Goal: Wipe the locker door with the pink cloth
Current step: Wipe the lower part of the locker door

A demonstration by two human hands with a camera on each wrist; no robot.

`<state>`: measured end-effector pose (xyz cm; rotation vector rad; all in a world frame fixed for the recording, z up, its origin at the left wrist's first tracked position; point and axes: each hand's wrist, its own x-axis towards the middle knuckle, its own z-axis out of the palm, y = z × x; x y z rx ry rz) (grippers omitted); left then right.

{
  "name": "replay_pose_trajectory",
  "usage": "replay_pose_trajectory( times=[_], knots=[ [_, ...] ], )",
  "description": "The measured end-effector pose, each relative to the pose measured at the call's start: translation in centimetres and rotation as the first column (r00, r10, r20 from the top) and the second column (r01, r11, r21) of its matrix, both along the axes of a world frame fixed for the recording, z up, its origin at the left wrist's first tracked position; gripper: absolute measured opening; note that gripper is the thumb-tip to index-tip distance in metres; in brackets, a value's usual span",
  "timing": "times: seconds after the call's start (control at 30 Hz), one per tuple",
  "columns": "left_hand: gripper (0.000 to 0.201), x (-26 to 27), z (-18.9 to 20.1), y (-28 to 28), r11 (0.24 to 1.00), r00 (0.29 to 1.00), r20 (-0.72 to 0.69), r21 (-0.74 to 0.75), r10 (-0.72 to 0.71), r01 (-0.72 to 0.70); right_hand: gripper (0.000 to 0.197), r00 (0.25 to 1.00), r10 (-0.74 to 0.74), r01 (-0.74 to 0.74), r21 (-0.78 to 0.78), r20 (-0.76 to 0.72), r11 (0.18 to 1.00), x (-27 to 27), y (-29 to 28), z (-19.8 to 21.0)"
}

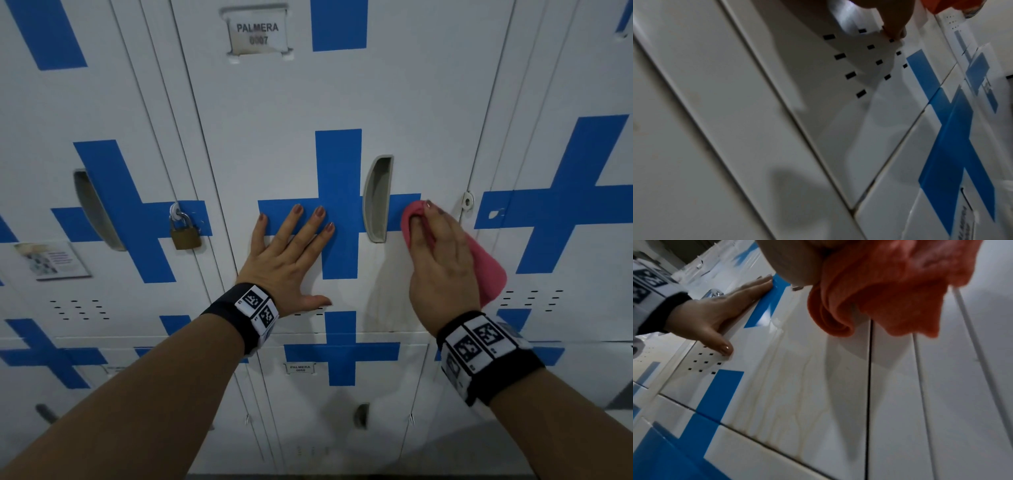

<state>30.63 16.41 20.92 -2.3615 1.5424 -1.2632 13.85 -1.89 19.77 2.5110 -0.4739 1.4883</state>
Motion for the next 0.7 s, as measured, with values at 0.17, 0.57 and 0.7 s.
replay_pose_trajectory(
  times=[0.17, 0.57, 0.7],
  knots=[
    [0.126, 0.0, -0.1, 0.0, 1.0, 1.0, 0.008, -0.006, -0.008, 0.008, 0.084, 0.971, 0.012, -0.024, -0.047, -0.239, 0.999, 0.3, -0.9, -2.1],
    [0.126, -0.1, 0.0, 0.1, 1.0, 1.0, -0.001, -0.005, -0.011, 0.011, 0.106, 0.872, 0.011, -0.109, -0.174, -0.489, 0.979, -2.3, -2.6, -3.6],
    [0.126, -0.1, -0.1, 0.1, 1.0, 1.0, -0.004, -0.004, -0.009, 0.009, 0.097, 0.966, 0.05, -0.025, 0.102, -0.252, 0.994, -0.8, -0.8, -1.1]
  ],
)
